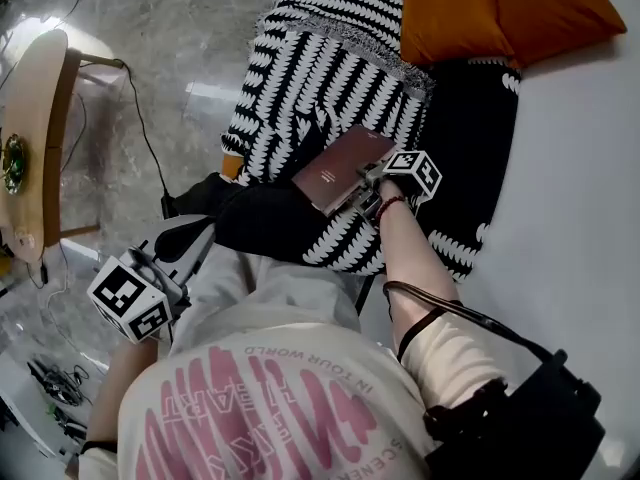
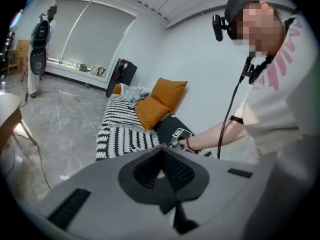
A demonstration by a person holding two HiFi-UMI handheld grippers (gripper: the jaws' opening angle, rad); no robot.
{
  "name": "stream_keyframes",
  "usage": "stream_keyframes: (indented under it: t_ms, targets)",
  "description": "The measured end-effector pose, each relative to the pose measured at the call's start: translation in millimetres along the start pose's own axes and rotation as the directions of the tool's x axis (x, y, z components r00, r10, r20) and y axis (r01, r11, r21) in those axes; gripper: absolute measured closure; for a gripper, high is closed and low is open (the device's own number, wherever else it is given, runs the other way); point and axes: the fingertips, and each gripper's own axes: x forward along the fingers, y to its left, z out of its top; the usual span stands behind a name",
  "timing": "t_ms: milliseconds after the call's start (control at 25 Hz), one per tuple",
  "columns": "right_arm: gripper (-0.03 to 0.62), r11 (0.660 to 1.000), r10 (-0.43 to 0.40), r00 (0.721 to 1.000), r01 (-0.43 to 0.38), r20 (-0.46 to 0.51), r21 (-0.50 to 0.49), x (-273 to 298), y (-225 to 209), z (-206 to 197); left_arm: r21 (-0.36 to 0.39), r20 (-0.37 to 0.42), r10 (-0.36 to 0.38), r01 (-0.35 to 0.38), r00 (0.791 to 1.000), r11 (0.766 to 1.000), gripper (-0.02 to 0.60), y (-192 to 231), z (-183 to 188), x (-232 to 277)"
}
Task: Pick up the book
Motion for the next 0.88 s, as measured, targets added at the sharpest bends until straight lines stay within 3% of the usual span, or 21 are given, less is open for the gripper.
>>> stream_keyframes:
  t_ms: [200, 400, 640, 760, 880]
  targets:
    - [0.447, 1.0, -0.008, 0.999, 0.008, 0.049, 0.005, -0.6, 4.7, 1.2, -0.001, -0.005, -0.005, 0.005, 1.0, 1.0, 0.574, 1.6, 2.5, 1.4]
    - [0.447, 0.997, 0.029, 0.998, -0.034, 0.064, 0.069, -7.8, 0.2, -2.1, 0.011, 0.01, -0.006, 0.006, 1.0, 1.0, 0.574, 0.1, 6.3, -1.8]
    - [0.447, 0.99, 0.066, 0.987, -0.083, 0.147, 0.114, -45.4, 1.1, -18.2, 0.041, 0.035, -0.067, 0.066, 0.997, 0.997, 0.574, -9.0, 9.1, -22.0]
    - [0.447, 0.979, 0.122, 0.977, -0.147, 0.176, 0.138, -53.4, 6.2, -15.4, 0.055, 0.026, -0.096, 0.095, 0.995, 0.994, 0.574, -4.4, 13.5, -14.9]
    - [0.447, 0.951, 0.223, 0.947, -0.264, 0.232, 0.163, -67.2, 13.5, -19.4, 0.073, 0.024, -0.127, 0.125, 0.992, 0.989, 0.574, 4.2, 14.9, -10.1]
